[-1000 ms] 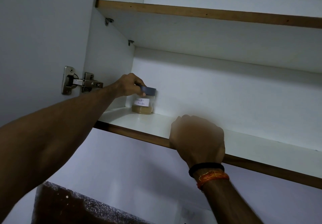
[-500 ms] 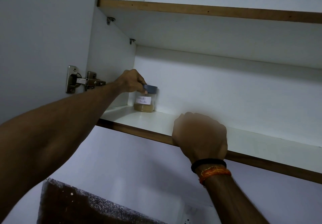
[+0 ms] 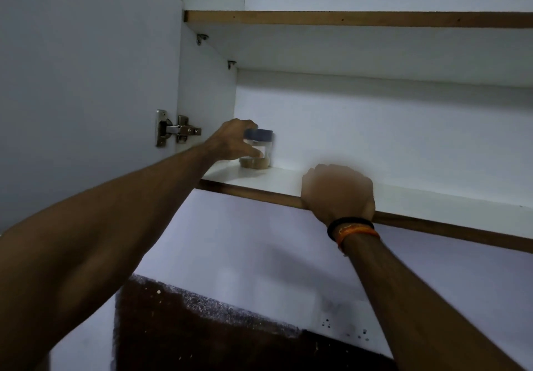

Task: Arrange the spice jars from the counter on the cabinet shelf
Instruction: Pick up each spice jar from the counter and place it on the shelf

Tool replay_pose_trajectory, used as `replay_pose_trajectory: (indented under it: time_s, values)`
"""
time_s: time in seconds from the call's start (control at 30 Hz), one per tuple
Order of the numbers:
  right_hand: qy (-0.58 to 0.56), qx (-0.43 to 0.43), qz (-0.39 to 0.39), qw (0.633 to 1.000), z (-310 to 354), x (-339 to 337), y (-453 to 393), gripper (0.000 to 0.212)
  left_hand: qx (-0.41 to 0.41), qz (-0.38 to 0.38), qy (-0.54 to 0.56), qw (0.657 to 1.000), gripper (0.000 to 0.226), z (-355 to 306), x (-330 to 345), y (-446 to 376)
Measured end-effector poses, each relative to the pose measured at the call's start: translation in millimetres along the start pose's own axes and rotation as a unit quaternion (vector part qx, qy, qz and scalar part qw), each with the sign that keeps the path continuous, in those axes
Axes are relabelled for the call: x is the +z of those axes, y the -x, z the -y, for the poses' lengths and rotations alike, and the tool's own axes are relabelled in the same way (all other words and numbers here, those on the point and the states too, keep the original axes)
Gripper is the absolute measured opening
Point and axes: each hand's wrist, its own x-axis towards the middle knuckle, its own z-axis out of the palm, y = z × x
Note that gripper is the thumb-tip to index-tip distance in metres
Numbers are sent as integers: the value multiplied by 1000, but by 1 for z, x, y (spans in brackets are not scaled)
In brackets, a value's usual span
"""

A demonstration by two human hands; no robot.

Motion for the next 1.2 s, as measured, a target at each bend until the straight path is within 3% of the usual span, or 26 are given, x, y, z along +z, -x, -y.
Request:
replay_pose_trajectory:
  time_s: [0.13, 0.23, 0.37, 0.43, 0.53, 0.63, 0.87, 1.2]
  values:
    - [20, -11, 32, 999, -3, -5, 13, 41, 49, 35, 48, 997, 73, -26, 1, 47]
    - [20, -46, 6, 999, -5, -12, 37, 45, 82, 55, 13, 995, 64, -42, 6, 85]
    - [29, -48, 53, 997, -5, -19, 53, 37, 107, 48, 2, 993, 58, -59, 11, 133]
    - [-1, -45, 52, 998, -4, -24, 67, 32, 121, 36, 2, 992, 56, -65, 17, 162]
    - [-21, -46, 66, 997, 3, -33, 91, 54, 162, -26, 4, 986, 52, -71, 36, 206]
    - [-80, -23, 77, 994, 12, -40, 128, 58, 158, -34, 31, 986, 53, -73, 71, 251]
    - [-177, 38, 315, 932, 20, -26, 263, 52, 54, 147, 62, 986, 56, -53, 155, 340]
    - [-189, 70, 556, 806, 28, -19, 418, 34, -111, 338, 85, 931, 46, -8, 237, 479]
